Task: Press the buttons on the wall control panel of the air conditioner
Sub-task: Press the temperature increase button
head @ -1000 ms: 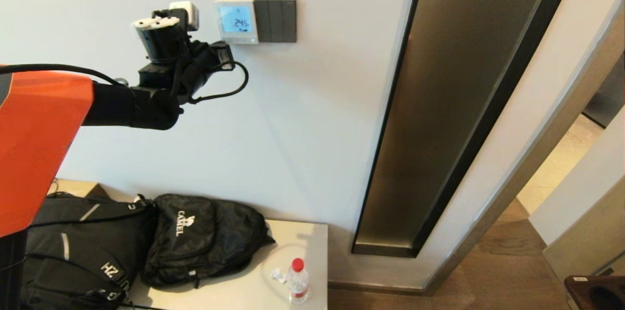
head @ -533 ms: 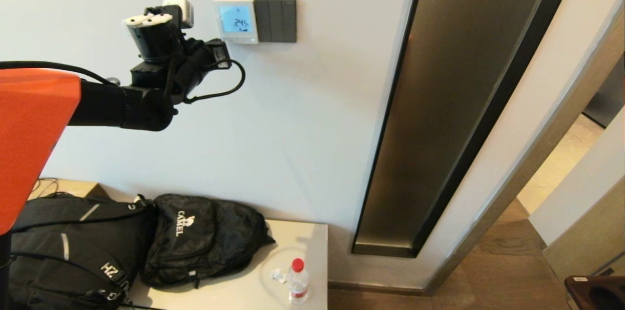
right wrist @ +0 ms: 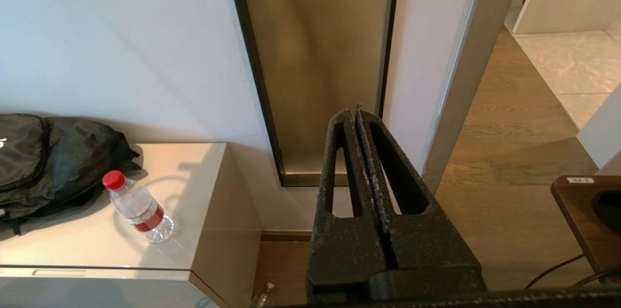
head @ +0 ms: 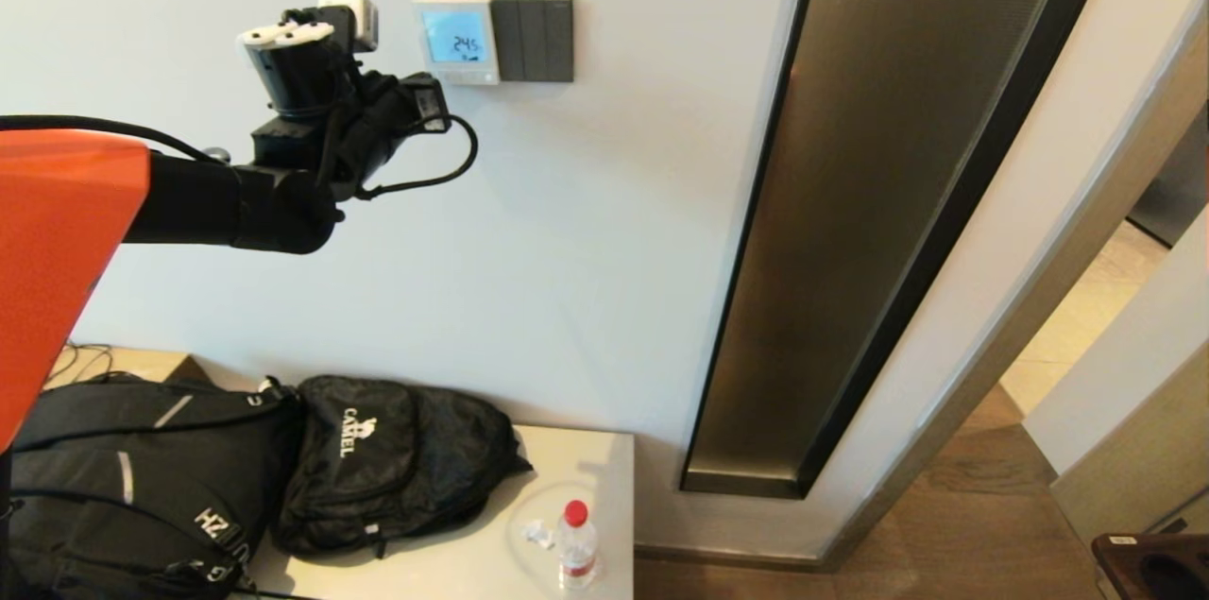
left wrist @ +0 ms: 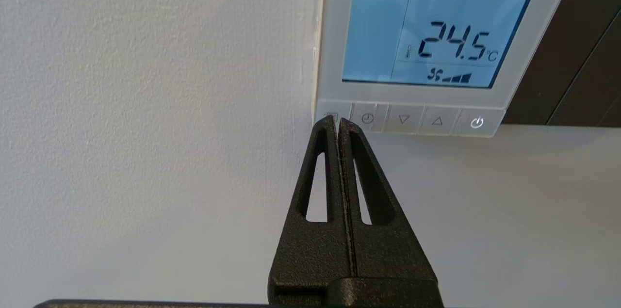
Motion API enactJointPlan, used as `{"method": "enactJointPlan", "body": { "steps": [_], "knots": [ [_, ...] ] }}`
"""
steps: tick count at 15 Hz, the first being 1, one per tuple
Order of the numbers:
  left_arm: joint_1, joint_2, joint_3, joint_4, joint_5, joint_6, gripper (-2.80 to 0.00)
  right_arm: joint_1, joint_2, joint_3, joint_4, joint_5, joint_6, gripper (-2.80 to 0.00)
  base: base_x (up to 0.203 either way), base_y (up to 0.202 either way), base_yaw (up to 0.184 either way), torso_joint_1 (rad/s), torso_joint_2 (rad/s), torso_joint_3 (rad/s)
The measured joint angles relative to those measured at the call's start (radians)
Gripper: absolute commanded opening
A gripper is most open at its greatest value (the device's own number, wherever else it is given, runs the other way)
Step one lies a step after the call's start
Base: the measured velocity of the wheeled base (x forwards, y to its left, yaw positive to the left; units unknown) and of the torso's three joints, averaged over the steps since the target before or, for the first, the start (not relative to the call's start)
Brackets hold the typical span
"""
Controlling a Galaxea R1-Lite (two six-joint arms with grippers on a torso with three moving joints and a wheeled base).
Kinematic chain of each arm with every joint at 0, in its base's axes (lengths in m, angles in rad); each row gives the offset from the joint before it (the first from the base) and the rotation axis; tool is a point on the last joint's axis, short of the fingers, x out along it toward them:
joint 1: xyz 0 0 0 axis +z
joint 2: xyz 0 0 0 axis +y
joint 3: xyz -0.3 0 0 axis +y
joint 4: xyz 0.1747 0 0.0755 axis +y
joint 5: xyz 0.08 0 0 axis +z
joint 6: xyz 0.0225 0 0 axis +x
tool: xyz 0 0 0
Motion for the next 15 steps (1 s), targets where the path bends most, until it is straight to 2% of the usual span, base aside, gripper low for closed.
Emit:
{"method": "enactJointPlan", "body": {
  "steps": [7, 15],
  "knots": [
    [-0.074, 0.001, 0.003, 0.006, 0.002, 0.007, -2.80, 0.000, 0.000, 0.000, 0.000, 0.000, 0.000, -2.80, 0.000, 0.000, 0.000, 0.000, 0.00, 0.000],
    [-0.083, 0.041, -0.076, 0.043, 0.003, 0.016, -2.80, 0.000, 0.000, 0.000, 0.000, 0.000, 0.000, -2.80, 0.000, 0.000, 0.000, 0.000, 0.00, 0.000]
  ]
}}
